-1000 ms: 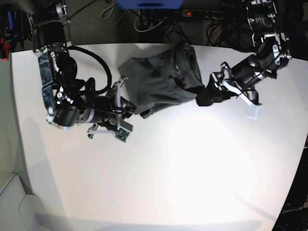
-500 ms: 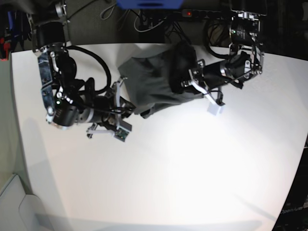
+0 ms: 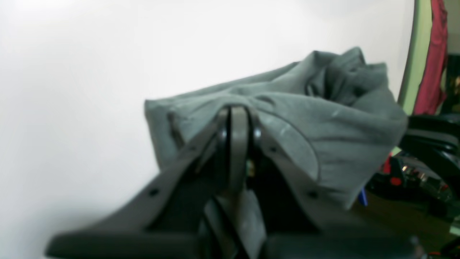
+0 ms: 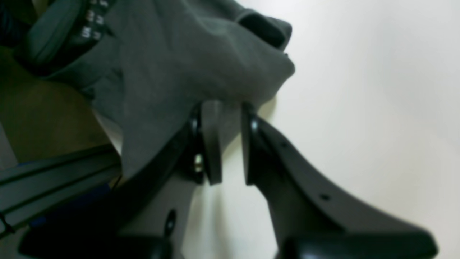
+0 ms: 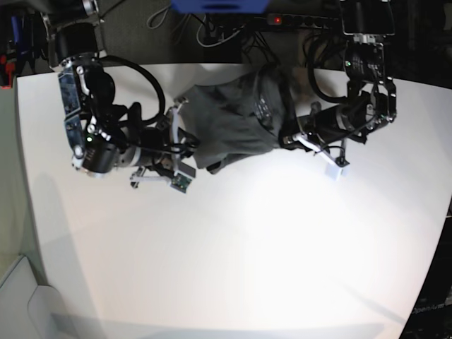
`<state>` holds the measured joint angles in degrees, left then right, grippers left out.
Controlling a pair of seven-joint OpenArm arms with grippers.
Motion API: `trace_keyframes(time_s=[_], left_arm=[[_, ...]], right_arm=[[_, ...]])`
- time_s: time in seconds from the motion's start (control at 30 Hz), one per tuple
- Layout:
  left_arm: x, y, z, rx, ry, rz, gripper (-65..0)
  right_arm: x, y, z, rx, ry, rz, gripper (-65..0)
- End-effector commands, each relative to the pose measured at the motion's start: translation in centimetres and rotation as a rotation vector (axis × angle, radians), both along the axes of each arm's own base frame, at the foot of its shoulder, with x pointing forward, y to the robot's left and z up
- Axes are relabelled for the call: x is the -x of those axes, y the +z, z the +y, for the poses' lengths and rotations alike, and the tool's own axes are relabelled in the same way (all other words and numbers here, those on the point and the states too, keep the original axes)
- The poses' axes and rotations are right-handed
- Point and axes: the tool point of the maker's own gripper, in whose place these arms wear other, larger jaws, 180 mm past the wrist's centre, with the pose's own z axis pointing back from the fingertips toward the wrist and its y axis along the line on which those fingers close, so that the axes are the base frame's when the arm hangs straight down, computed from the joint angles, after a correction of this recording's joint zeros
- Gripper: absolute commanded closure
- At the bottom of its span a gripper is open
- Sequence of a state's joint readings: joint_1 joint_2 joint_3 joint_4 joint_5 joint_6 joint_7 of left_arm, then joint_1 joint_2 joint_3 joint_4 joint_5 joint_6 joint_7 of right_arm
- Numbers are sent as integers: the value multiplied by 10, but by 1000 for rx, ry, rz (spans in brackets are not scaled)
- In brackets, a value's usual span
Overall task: Layout the t-shirt on the table in an organized manner, then fold the t-shirt properly
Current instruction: 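Grasp opposite sides of the bundle with both grippers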
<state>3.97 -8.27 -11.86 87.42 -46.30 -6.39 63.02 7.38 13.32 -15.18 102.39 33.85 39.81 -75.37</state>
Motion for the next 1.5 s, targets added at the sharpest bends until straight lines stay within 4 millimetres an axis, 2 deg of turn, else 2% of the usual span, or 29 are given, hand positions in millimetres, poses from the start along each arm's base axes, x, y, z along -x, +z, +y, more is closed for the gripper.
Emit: trace_keyframes(time_s=[0.0, 0.13, 0.27, 0.4, 0.47, 0.63, 0.73, 1.07, 1.3, 1.47], left_arm=[[-8, 14, -3, 24, -7, -43, -13], [-8, 12, -4, 50, 1, -31, -13], [-11, -9, 13, -22, 55, -25, -13], [-8, -30, 24, -48, 98, 7, -13], [-9, -35, 27, -55, 113, 8, -13], [-12, -43, 34, -103, 115, 20, -13], [-15, -46, 35, -131, 110, 24, -13], [-18, -46, 37, -142, 109, 19, -13], [-17, -46, 41, -151, 109, 20, -13], [-17, -47, 48, -169, 108, 22, -13]], right_arm=[[-7, 12, 4, -30, 7, -38, -88], [-6, 12, 4, -28, 8, -38, -88], [-6, 14, 5, -33, 12, -45, -88], [0, 28, 11, -47, 32, -93, -89], [1, 34, 13, -53, 38, -111, -89], [0, 32, 20, -73, 33, -99, -91], [-2, 23, 27, -99, 22, -59, -89], [-27, 10, 56, -164, -1, 39, -89], [-36, -19, 51, -203, -57, 120, -89], [-37, -24, 44, -197, -52, 107, -89]])
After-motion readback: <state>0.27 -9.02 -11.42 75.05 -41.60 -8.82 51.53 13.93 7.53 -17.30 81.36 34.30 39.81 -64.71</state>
